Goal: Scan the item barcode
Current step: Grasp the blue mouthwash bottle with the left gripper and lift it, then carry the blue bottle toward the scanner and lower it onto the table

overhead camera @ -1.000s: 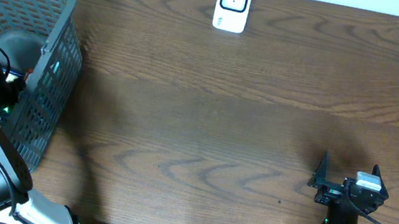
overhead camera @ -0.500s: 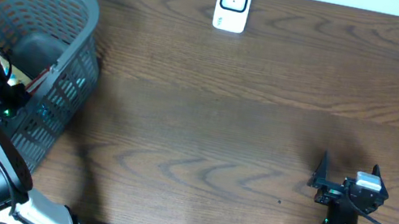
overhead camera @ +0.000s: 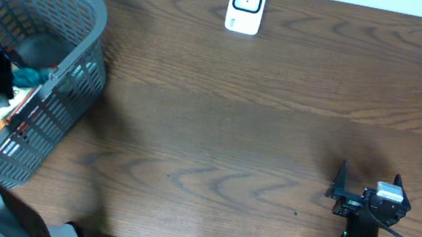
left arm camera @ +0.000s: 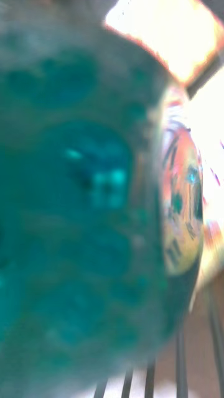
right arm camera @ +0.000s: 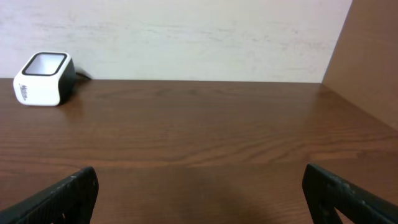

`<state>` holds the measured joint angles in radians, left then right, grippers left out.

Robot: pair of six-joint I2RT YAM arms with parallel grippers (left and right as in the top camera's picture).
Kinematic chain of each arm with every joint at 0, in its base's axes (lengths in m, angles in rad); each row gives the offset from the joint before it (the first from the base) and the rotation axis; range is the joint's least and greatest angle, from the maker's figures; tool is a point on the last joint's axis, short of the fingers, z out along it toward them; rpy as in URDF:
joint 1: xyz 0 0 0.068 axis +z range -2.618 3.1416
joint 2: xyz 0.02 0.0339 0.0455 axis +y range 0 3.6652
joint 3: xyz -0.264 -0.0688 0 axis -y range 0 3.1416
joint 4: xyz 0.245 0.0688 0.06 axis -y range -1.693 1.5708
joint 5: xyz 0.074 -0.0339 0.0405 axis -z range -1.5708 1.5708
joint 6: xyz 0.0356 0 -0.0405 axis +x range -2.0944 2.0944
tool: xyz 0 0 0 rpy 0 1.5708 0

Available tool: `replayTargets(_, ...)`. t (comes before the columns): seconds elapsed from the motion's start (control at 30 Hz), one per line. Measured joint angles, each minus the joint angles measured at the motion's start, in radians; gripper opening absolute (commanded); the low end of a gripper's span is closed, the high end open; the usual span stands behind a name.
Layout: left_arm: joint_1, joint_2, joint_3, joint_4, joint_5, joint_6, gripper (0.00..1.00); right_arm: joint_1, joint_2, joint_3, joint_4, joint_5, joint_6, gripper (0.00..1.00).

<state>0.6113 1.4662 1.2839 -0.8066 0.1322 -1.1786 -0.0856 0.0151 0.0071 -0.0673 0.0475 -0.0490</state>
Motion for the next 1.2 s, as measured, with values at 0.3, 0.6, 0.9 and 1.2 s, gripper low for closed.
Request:
replayTargets(0.3,0.0,-0.313,0.005,0.087,0.004,0.007,0.29,0.0,0.0,0.0,0.0,0.0,0.0,0.99)
replayTargets(0.6,0.0,-0.61,0.006,0.224,0.191,0.008,0.29,0.0,0.0,0.0,0.0,0.0,0.0,0.99)
replayTargets(0.9,-0.118,-0.689,0.007,0.229,0.345,0.04,0.29,0.0,0.0,0.0,0.0,0.0,0.0,0.99)
replayTargets(1.2,-0.34,-0.643,0.007,0.248,0.372,0.099,0.28,0.0,0.0,0.0,0.0,0.0,0.0,0.99)
